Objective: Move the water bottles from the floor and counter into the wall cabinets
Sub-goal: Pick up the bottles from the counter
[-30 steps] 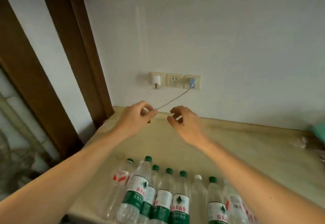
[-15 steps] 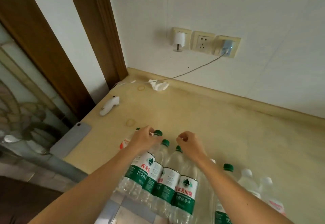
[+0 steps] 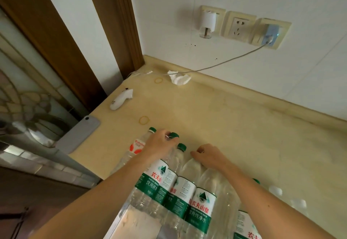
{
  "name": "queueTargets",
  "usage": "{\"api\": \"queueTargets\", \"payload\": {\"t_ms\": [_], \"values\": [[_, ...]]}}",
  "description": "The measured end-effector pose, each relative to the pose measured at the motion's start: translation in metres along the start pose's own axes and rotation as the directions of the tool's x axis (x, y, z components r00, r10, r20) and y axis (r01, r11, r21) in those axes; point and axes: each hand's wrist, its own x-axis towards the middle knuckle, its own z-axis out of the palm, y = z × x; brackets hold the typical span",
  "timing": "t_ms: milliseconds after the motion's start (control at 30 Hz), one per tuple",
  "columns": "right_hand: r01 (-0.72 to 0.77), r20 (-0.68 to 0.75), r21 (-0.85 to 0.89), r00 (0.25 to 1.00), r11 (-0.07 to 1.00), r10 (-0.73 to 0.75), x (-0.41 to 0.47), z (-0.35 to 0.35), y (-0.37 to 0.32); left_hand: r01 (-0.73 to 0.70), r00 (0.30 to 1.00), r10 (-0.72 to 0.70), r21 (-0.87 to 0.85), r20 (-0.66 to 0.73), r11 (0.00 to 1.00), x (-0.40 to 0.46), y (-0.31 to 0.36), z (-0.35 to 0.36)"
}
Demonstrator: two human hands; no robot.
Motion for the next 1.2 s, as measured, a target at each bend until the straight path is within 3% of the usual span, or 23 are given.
{"api": "queueTargets", "payload": {"t_ms": [300,467,633,733,867,1200], "values": [[0.098,-0.038,0.287,0.995,0.953,-0.09,-0.024,-0.029,-0.008,-0.093,0.996,0.093,-0.151,-0.006,0.984,-0.005,0.005,-0.017],[0.251,-0.261,0.23,0.947,0.94,-0.189,-0.058,-0.081,-0.028,-0.132,0.99,0.099,-0.439,-0.098,0.888,-0.011,0.021,-0.032],[0.427,-0.45,0.01,0.809,0.904,-0.378,-0.087,-0.108,-0.039,-0.31,0.949,0.213,-0.544,-0.234,0.78,-0.013,0.058,-0.033],[0.423,-0.535,-0.116,0.736,0.899,-0.415,-0.092,-0.106,-0.034,-0.483,0.873,0.376,-0.45,-0.309,0.751,-0.016,0.082,-0.028],[0.388,-0.678,-0.068,0.658,0.919,-0.328,-0.09,-0.114,-0.015,-0.604,0.794,0.512,-0.324,-0.329,0.728,-0.014,0.103,-0.012],[0.417,-0.696,-0.008,0.65,0.909,-0.304,-0.08,-0.121,0.01,-0.565,0.818,0.496,-0.244,-0.29,0.789,0.01,0.108,0.034]]}}
